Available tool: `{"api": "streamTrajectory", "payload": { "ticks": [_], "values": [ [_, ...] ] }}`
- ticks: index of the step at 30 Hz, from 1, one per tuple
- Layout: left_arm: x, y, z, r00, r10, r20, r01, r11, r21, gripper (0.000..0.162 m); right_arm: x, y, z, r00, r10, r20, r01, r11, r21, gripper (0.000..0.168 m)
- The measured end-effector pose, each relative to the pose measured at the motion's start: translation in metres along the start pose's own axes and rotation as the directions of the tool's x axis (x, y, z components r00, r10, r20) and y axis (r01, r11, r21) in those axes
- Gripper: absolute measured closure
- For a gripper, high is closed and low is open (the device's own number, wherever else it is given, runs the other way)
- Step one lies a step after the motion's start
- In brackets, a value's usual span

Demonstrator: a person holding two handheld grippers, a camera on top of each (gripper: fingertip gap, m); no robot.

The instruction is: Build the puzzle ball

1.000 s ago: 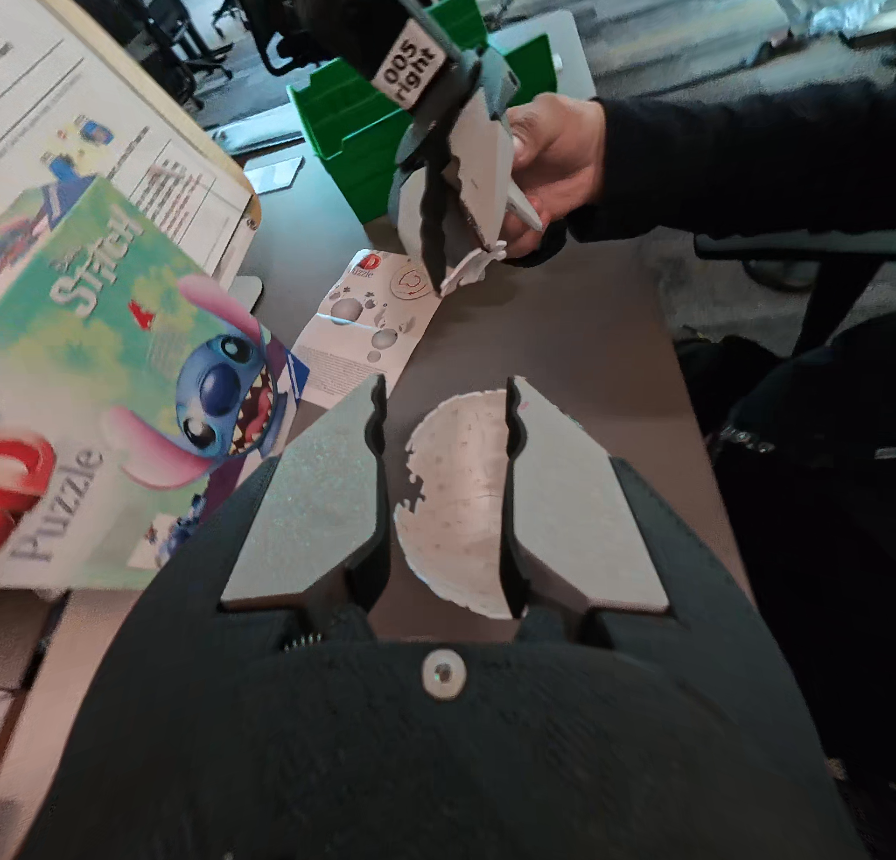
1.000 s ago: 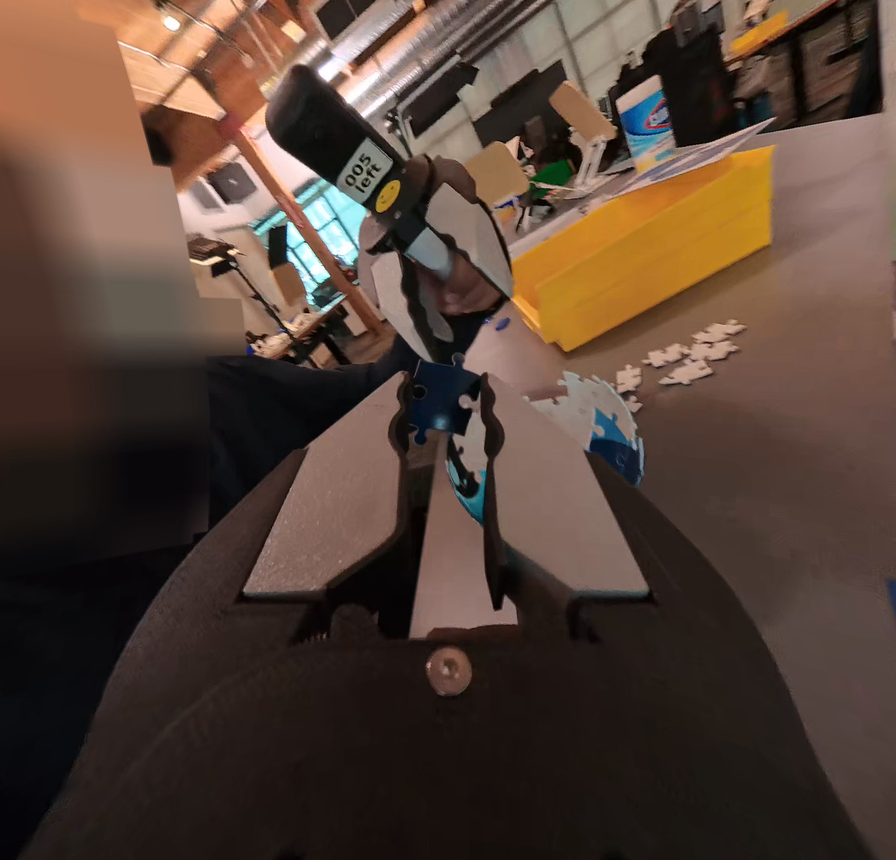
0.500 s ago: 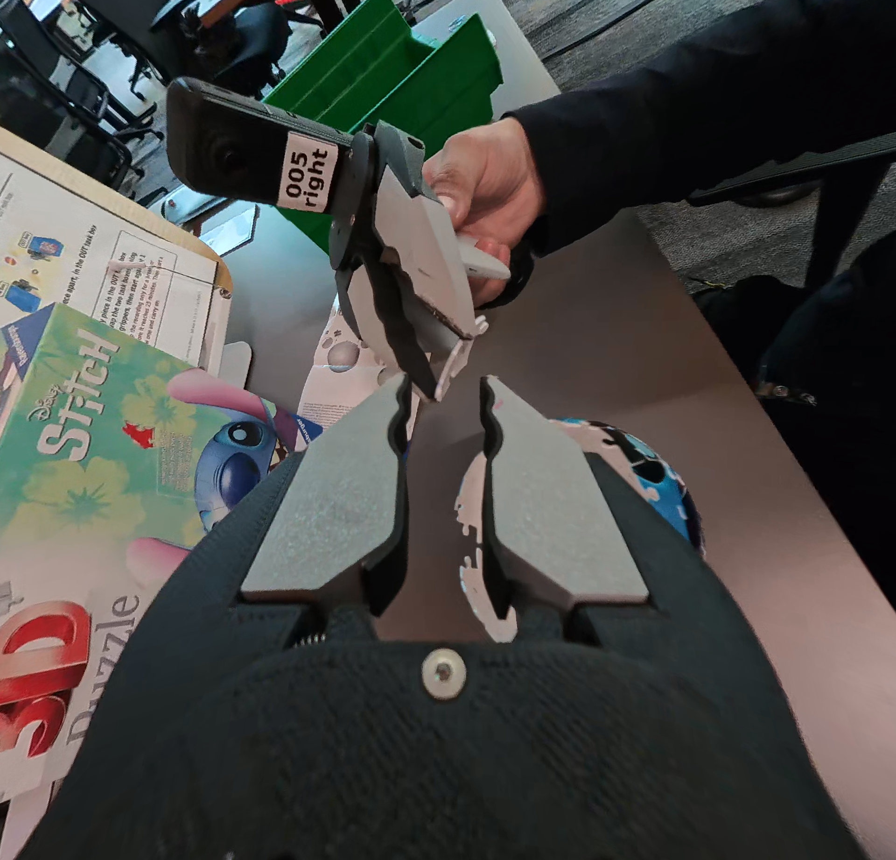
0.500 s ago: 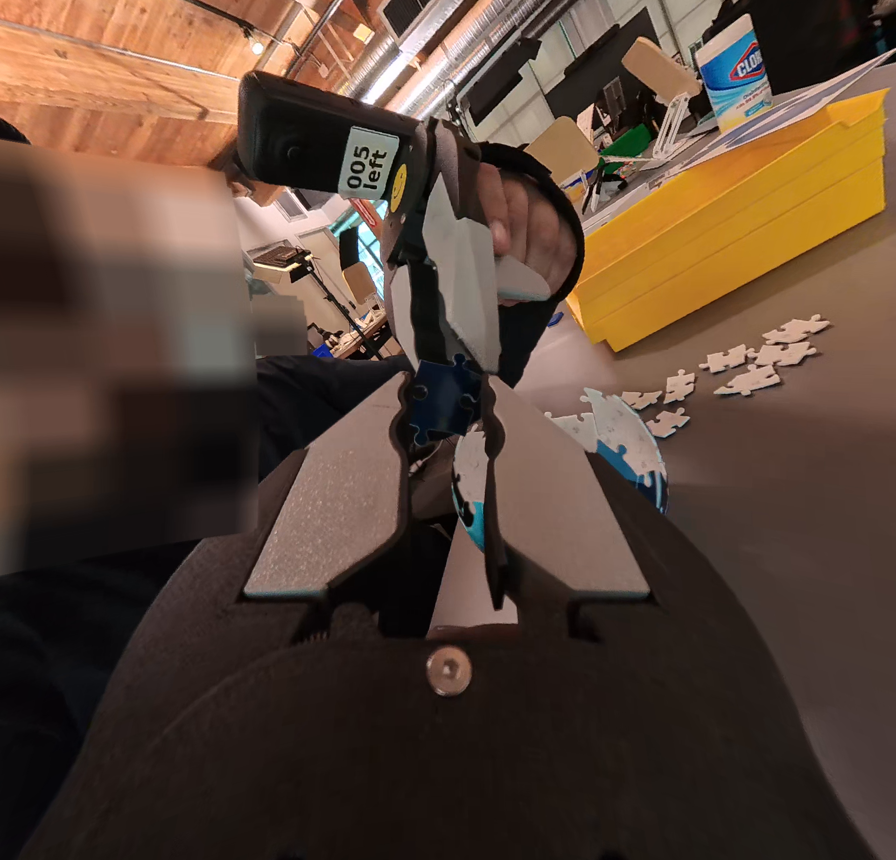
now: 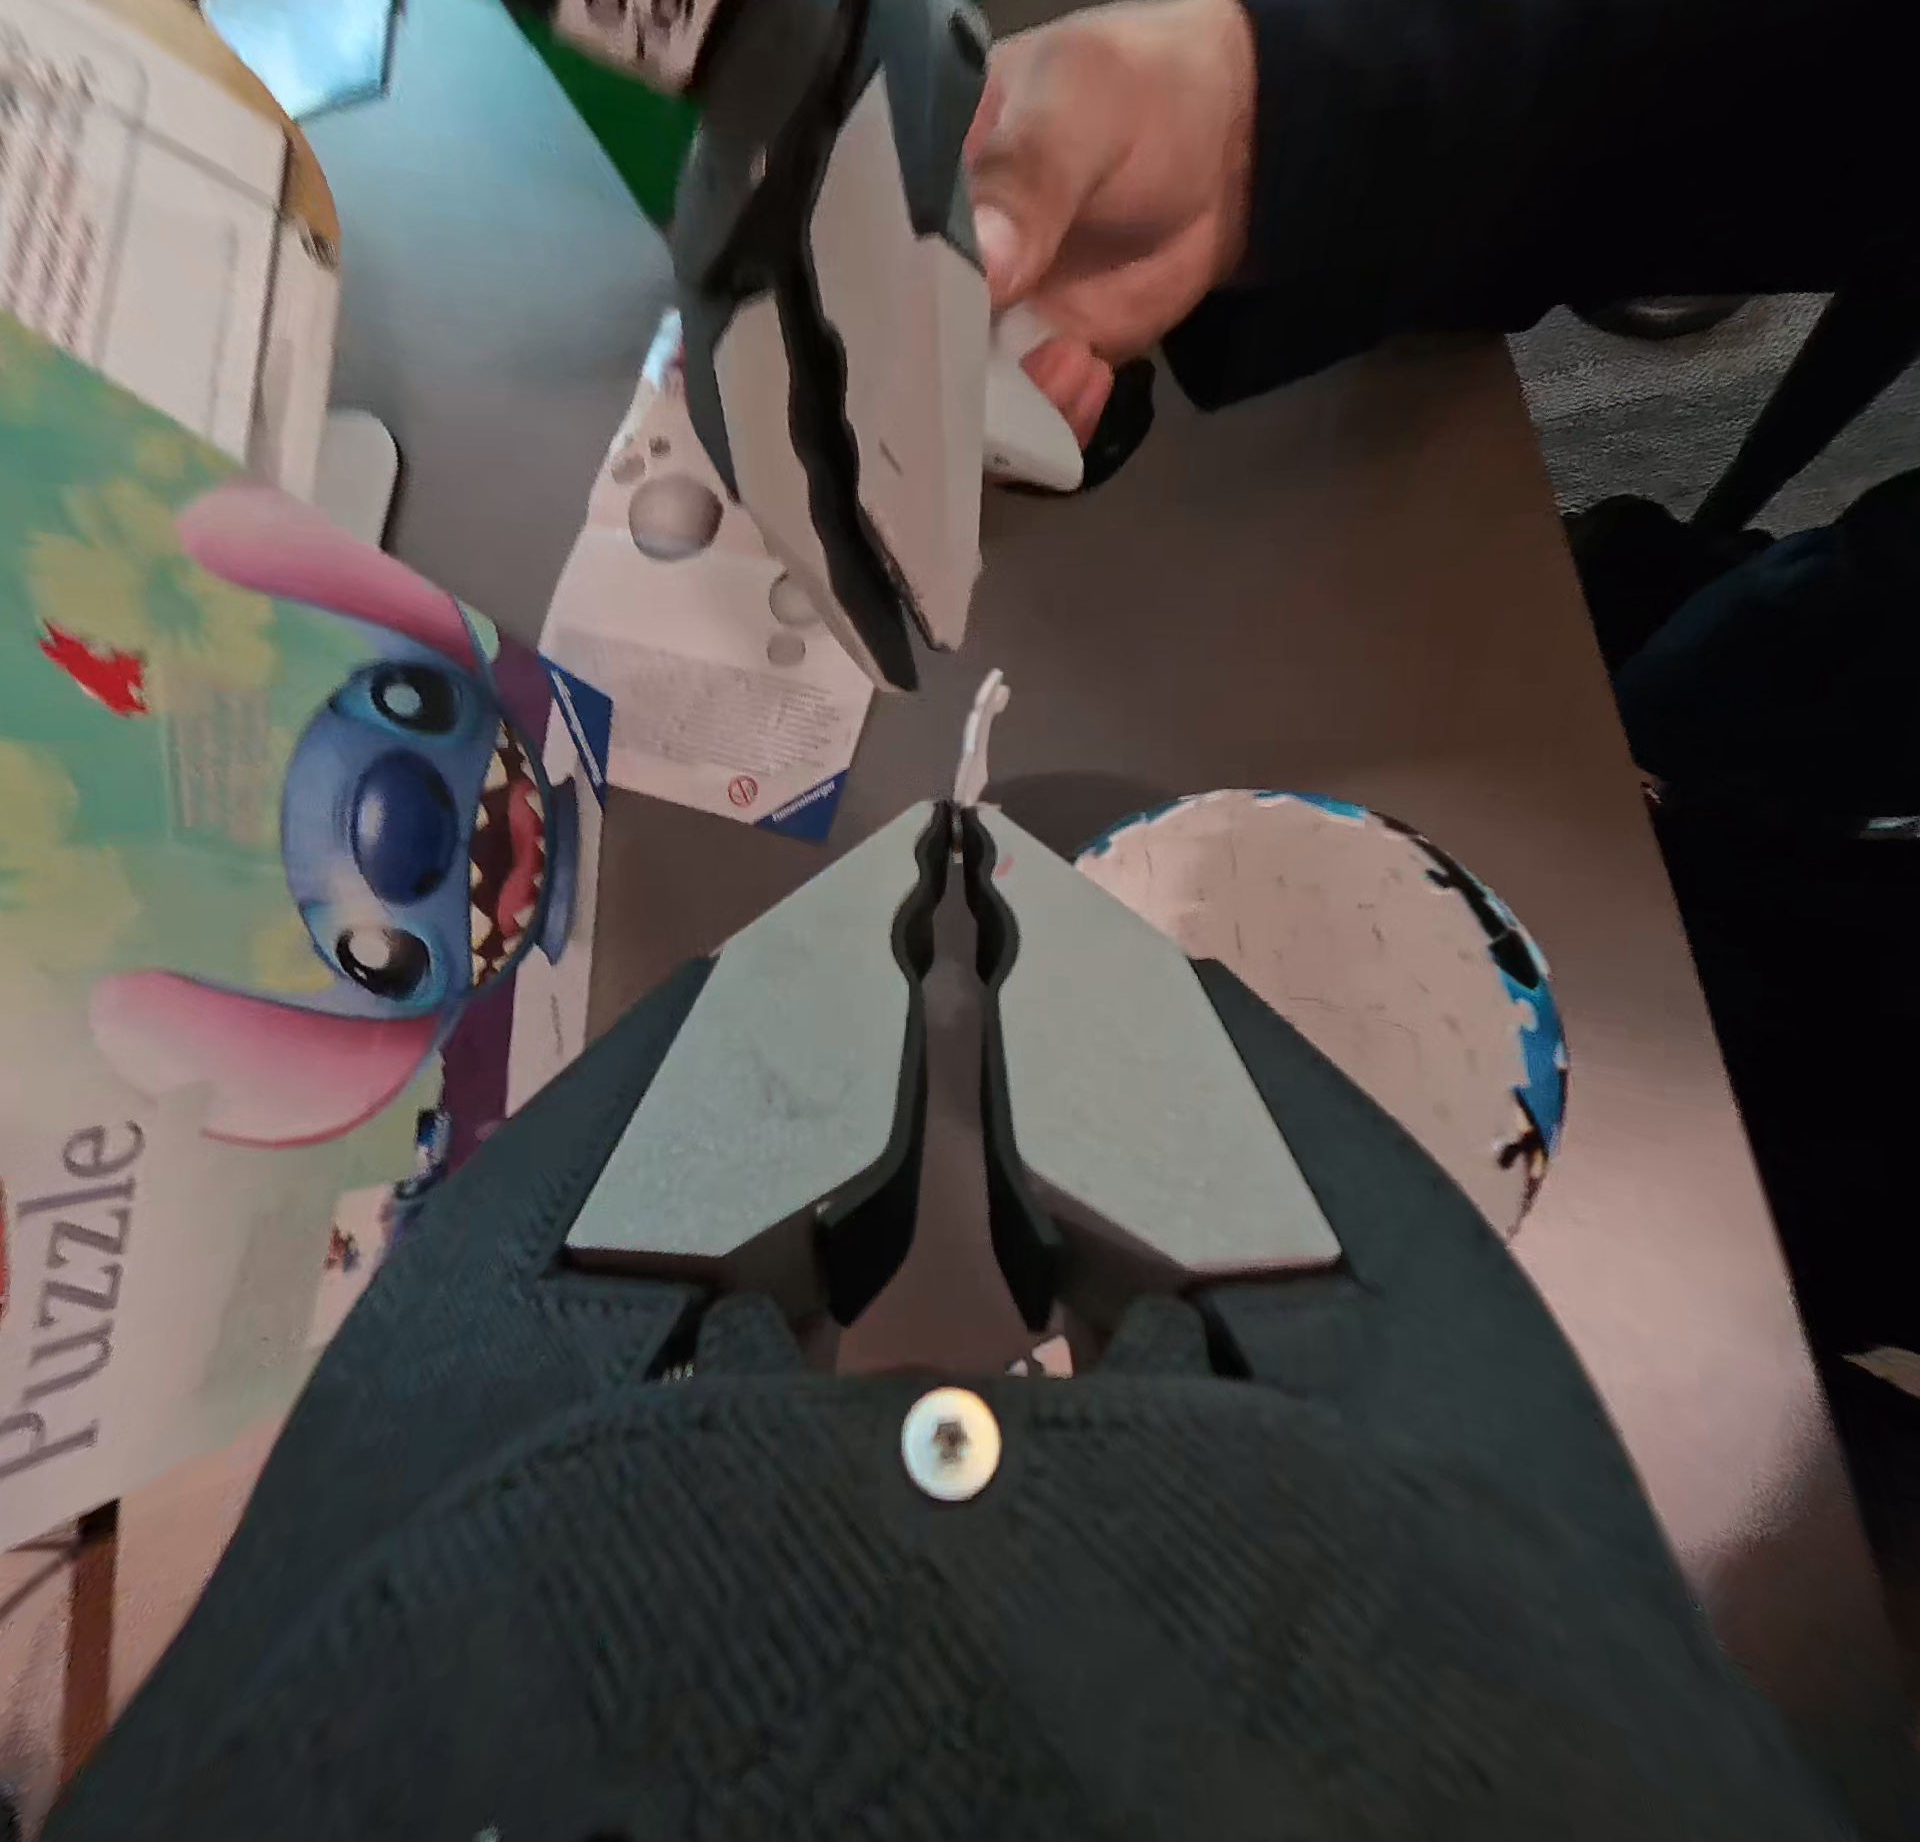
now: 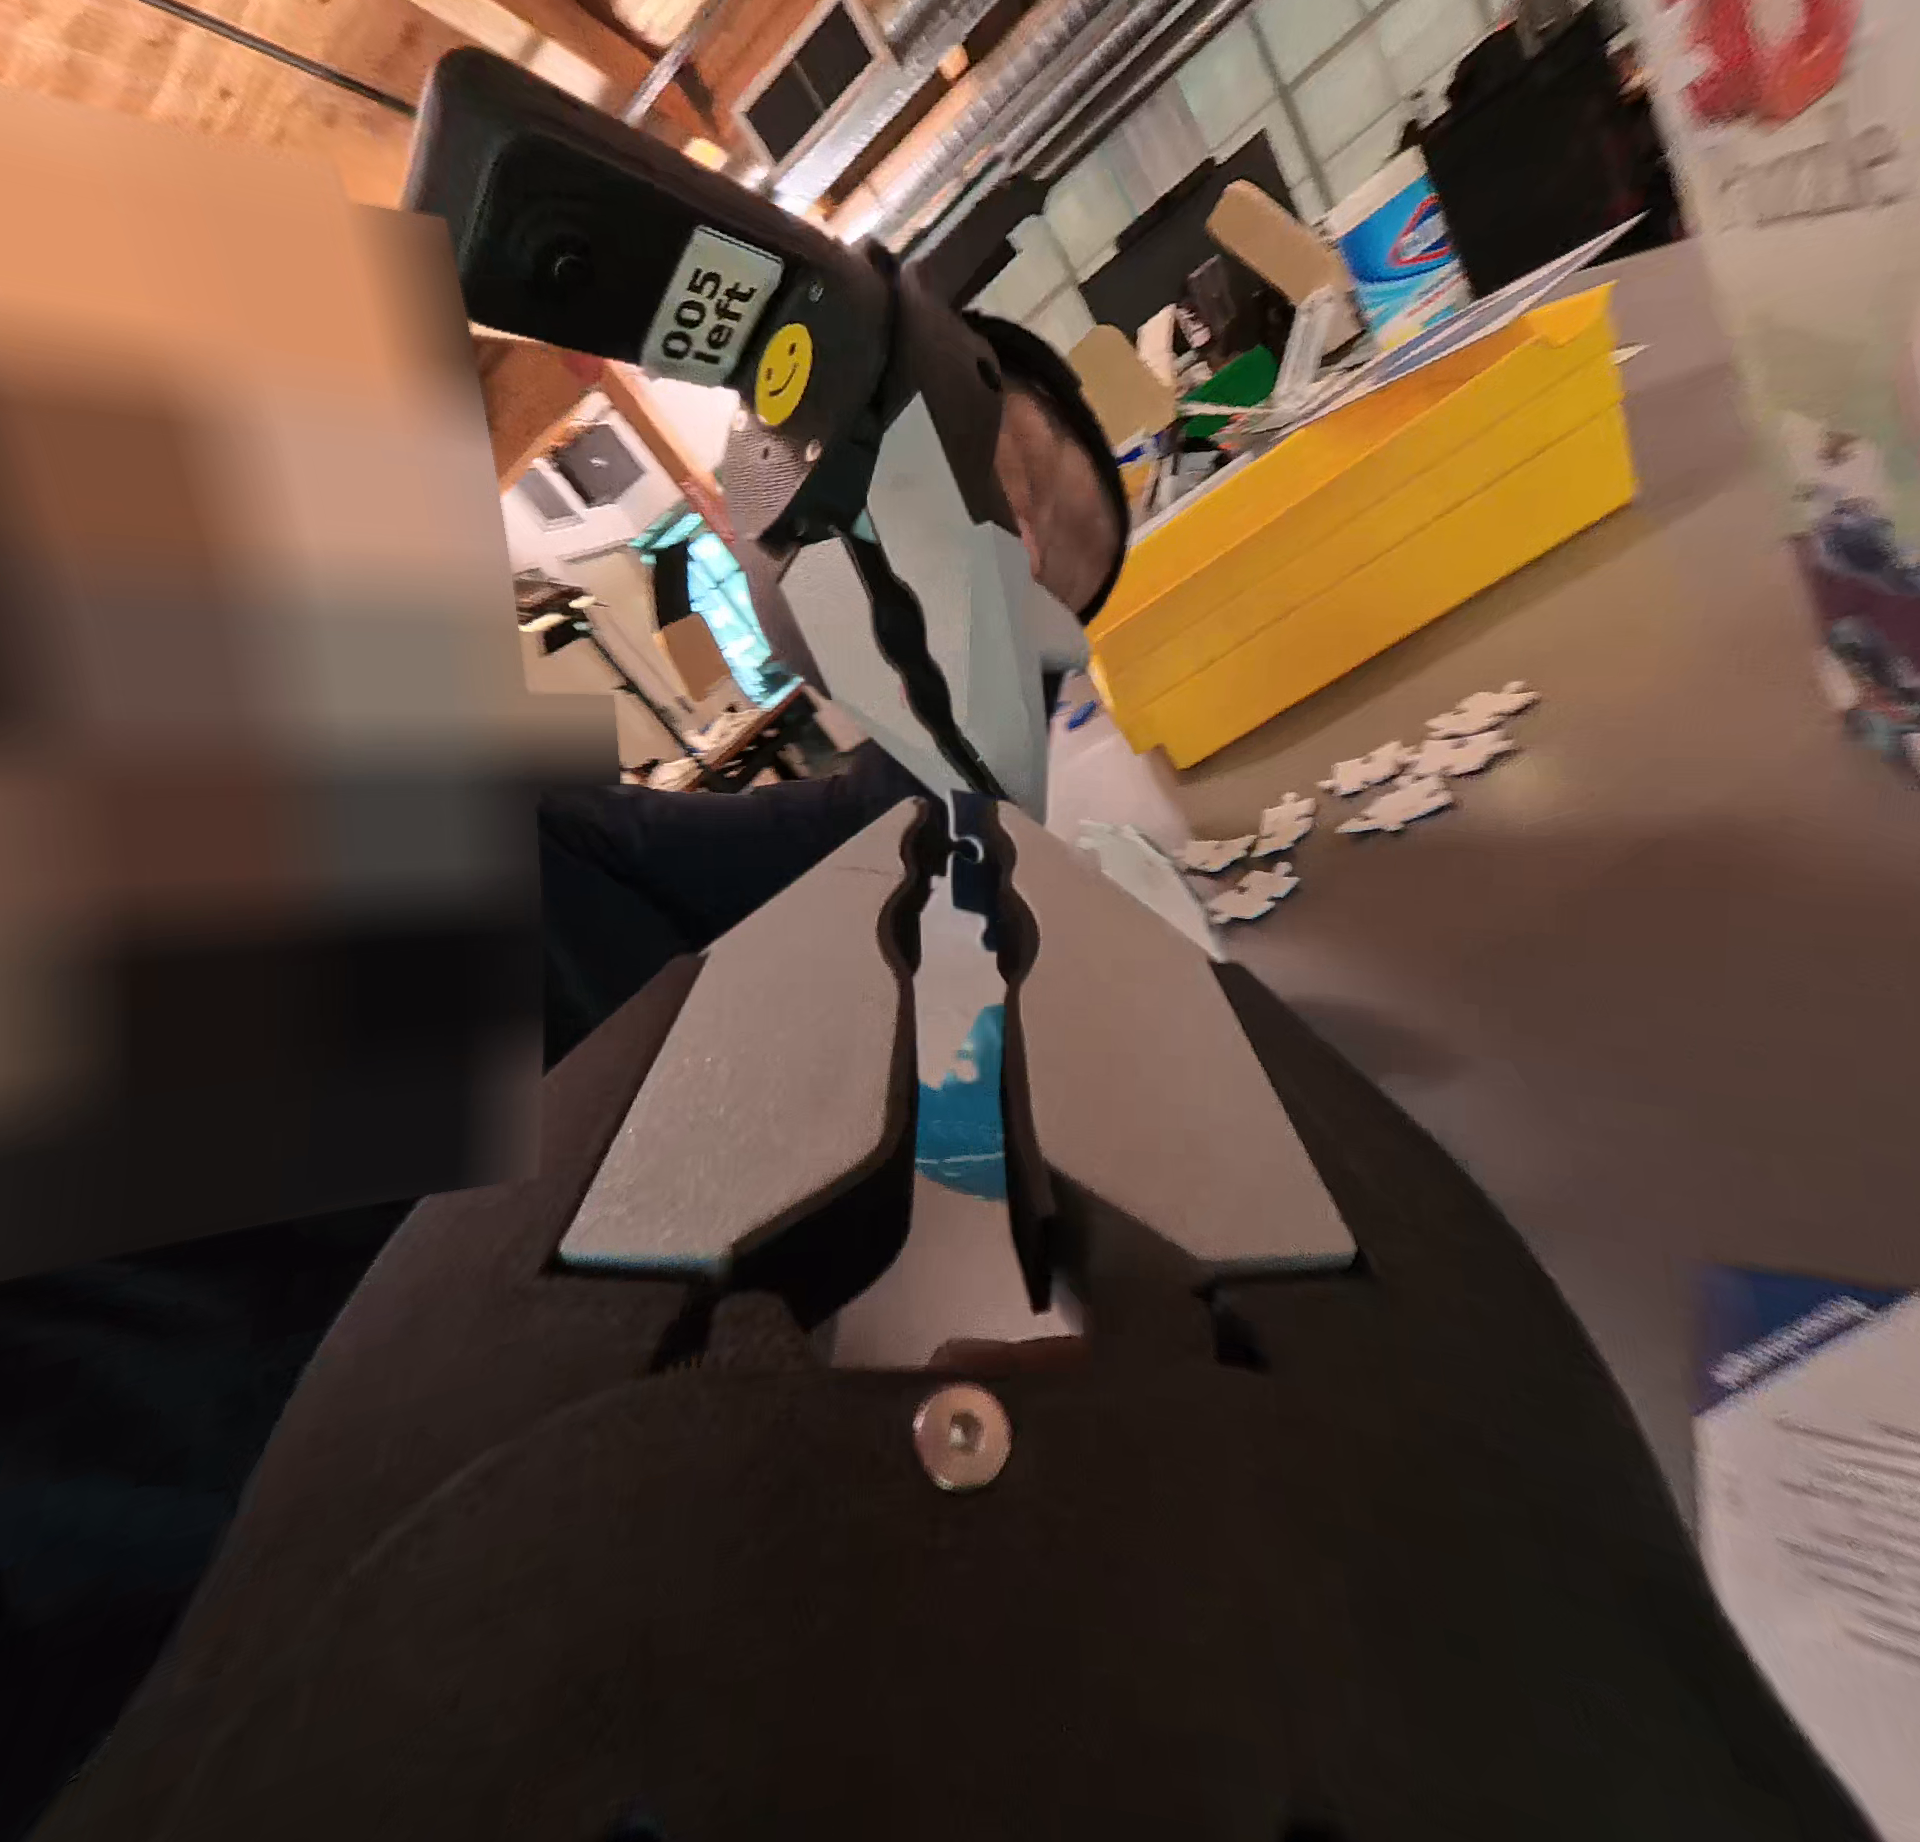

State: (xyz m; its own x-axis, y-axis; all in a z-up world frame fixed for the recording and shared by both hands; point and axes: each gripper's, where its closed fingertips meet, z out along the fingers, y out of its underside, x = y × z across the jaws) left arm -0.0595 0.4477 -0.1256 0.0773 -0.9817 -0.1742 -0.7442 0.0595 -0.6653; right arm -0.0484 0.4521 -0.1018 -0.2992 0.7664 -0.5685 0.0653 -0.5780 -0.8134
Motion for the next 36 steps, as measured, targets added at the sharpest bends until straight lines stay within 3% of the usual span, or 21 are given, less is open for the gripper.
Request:
{"api": "streamTrajectory", "payload": {
  "ticks": [1, 4, 7, 11, 17, 21, 28, 36],
  "values": [
    [-0.001, 0.002, 0.001, 0.999, -0.031, -0.007, 0.031, 0.999, -0.014, 0.162, 0.003, -0.003, -0.001, 0.998, -0.042, -0.041, 0.041, 0.999, -0.006, 0.164],
    [-0.006, 0.005, 0.005, 0.995, -0.094, -0.018, 0.093, 0.995, -0.033, 0.162, 0.006, 0.001, 0.005, 0.972, -0.192, -0.137, 0.176, 0.977, -0.119, 0.160],
    [-0.021, 0.008, 0.000, 0.987, -0.159, 0.026, 0.160, 0.987, -0.013, 0.162, 0.014, 0.003, 0.013, 0.923, -0.318, -0.216, 0.269, 0.935, -0.229, 0.145],
    [-0.044, -0.003, -0.024, 0.965, -0.251, 0.070, 0.239, 0.960, 0.146, 0.162, 0.025, -0.027, 0.009, 0.886, -0.352, -0.301, 0.322, 0.935, -0.146, 0.148],
    [-0.062, -0.015, -0.047, 0.934, -0.354, 0.051, 0.321, 0.893, 0.316, 0.162, 0.027, -0.055, 0.019, 0.879, -0.366, -0.304, 0.350, 0.931, -0.107, 0.163],
    [-0.057, -0.008, -0.048, 0.926, -0.375, 0.041, 0.345, 0.887, 0.308, 0.162, 0.027, -0.060, 0.025, 0.872, -0.392, -0.292, 0.372, 0.920, -0.124, 0.168],
    [-0.046, 0.018, -0.030, 0.911, -0.412, 0.038, 0.395, 0.894, 0.211, 0.160, 0.040, -0.037, 0.032, 0.872, -0.387, -0.301, 0.354, 0.922, -0.158, 0.168],
    [-0.038, 0.041, -0.031, 0.904, -0.423, 0.070, 0.415, 0.904, 0.102, 0.144, 0.031, -0.019, 0.027, 0.802, -0.504, -0.322, 0.402, 0.853, -0.333, 0.168]
  ]
}}
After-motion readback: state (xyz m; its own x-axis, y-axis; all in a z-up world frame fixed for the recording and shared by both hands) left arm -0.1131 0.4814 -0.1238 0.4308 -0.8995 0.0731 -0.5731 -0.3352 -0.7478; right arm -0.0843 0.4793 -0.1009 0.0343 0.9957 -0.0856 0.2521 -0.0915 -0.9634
